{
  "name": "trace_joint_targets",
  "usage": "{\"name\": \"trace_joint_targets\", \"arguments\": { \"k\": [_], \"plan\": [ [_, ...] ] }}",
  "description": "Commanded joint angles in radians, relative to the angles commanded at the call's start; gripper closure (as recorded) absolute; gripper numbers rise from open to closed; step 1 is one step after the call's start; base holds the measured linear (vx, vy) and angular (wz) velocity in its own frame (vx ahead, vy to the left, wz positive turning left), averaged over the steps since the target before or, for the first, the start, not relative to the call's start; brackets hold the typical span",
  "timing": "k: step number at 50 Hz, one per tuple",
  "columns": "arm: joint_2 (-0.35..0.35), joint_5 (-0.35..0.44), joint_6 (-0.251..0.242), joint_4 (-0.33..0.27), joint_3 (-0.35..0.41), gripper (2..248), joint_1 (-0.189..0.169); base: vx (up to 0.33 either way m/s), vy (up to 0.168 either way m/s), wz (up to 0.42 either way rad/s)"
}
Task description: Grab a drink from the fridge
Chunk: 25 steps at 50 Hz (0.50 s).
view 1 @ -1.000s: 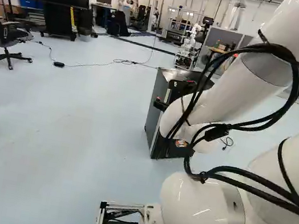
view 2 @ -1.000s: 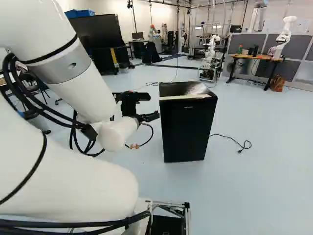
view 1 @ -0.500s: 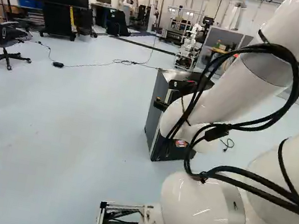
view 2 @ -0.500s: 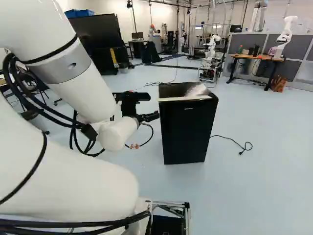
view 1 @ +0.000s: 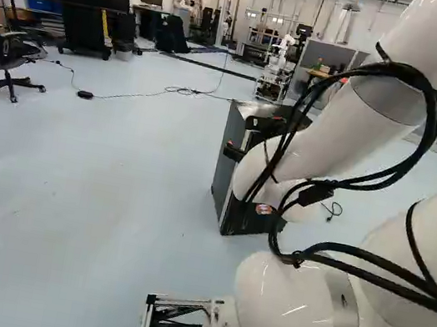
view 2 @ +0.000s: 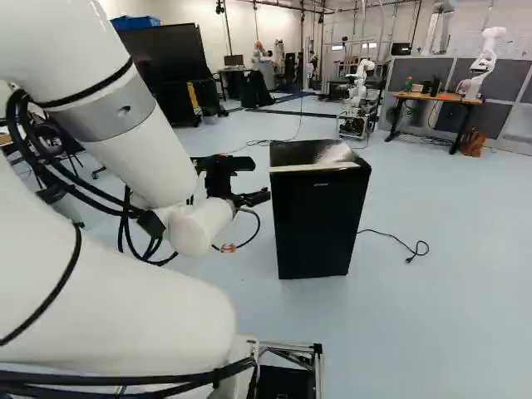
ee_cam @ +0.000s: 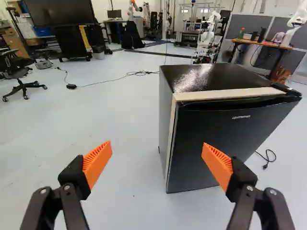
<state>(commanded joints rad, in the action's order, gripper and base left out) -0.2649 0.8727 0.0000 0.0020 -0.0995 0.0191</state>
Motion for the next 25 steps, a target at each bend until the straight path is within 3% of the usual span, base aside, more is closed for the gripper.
{"name": "trace_joint_targets", "arguments": {
  "k": [25],
  "plan": [
    [0.098,0.000,0.000,0.121,-0.086,3,0.080,0.000,0.000,0.000]
  ]
}}
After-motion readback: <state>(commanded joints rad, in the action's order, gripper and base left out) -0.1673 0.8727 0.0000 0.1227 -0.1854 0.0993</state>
